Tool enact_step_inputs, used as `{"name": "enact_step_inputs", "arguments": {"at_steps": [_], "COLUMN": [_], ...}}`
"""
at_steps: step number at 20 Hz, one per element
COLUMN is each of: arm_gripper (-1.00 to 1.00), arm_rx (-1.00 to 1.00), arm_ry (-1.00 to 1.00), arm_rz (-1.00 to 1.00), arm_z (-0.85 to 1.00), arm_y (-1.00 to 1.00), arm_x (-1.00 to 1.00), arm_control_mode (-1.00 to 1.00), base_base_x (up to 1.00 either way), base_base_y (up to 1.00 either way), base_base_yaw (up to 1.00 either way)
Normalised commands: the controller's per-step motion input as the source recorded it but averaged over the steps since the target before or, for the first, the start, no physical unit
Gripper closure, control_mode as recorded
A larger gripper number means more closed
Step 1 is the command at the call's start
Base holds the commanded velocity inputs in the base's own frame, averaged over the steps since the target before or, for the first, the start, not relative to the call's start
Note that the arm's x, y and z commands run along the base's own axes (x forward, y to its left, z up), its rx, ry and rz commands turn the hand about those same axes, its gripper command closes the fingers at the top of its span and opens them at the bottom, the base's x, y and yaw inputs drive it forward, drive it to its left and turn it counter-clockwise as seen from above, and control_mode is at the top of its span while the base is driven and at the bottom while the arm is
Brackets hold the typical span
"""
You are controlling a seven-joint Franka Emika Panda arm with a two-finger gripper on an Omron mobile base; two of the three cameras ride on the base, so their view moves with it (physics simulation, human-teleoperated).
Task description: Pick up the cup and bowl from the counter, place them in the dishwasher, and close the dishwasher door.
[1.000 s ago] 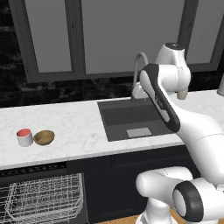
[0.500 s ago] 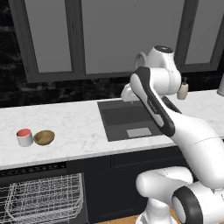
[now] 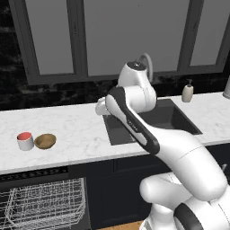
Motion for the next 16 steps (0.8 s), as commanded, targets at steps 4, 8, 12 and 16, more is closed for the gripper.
{"name": "enact_step_inputs", "arguments": {"at_steps": [4,8,12,16], "arm_gripper": [-1.0,-1.0,-1.0,-1.0], "arm_rx": [0.01,0.0,0.0,0.0], "arm_ry": [0.03,0.04,0.01,0.01], "arm_rz": [0.0,0.0,0.0,0.0], "arm_z": [-0.39,-0.47,-0.49,-0.5], "arm_y": [0.77,0.7,0.79,0.87], "arm_x": [0.0,0.01,0.07,0.06], "arm_control_mode": [-1.0,-1.0,-1.0,-1.0], "base_base_x": [0.0,0.0,0.0,0.0], "base_base_y": [0.0,0.0,0.0,0.0], "base_base_yaw": [0.0,0.0,0.0,0.0]}}
